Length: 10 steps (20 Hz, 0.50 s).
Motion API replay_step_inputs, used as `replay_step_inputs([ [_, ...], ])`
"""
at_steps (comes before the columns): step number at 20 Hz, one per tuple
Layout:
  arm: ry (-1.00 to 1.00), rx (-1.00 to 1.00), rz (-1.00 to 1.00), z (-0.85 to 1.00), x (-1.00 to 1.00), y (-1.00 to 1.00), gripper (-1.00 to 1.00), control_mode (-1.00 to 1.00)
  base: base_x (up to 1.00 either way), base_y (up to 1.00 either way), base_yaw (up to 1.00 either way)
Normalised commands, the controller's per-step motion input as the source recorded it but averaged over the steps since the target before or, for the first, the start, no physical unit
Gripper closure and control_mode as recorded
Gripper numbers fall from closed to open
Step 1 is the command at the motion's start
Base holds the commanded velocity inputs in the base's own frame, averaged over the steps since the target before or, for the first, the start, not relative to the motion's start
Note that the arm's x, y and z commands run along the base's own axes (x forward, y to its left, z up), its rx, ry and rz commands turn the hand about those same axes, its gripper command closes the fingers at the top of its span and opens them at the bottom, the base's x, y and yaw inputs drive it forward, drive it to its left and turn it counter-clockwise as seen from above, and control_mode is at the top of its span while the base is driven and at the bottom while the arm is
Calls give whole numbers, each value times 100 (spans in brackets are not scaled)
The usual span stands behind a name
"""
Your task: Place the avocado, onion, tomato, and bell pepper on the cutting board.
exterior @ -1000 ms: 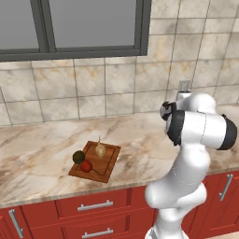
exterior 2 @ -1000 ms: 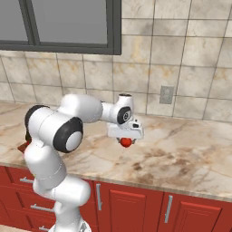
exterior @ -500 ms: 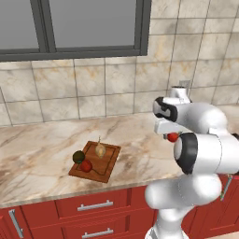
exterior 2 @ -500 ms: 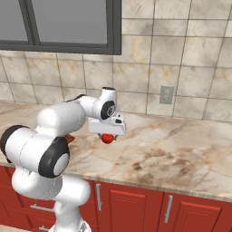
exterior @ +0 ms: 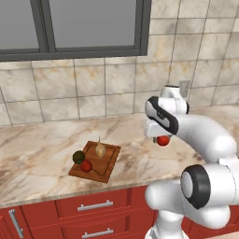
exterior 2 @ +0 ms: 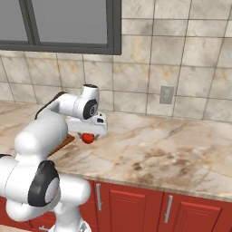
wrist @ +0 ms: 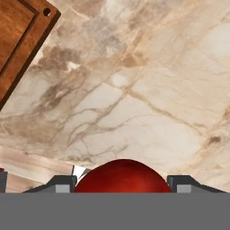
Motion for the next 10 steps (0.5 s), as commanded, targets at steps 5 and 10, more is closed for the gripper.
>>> replay_step_inputs([
  [5,-11,2,7,14,-46,62,100,-100,0,0,0],
  [10,-10,0,9,1,-27,77,100,-100,0,0,0],
])
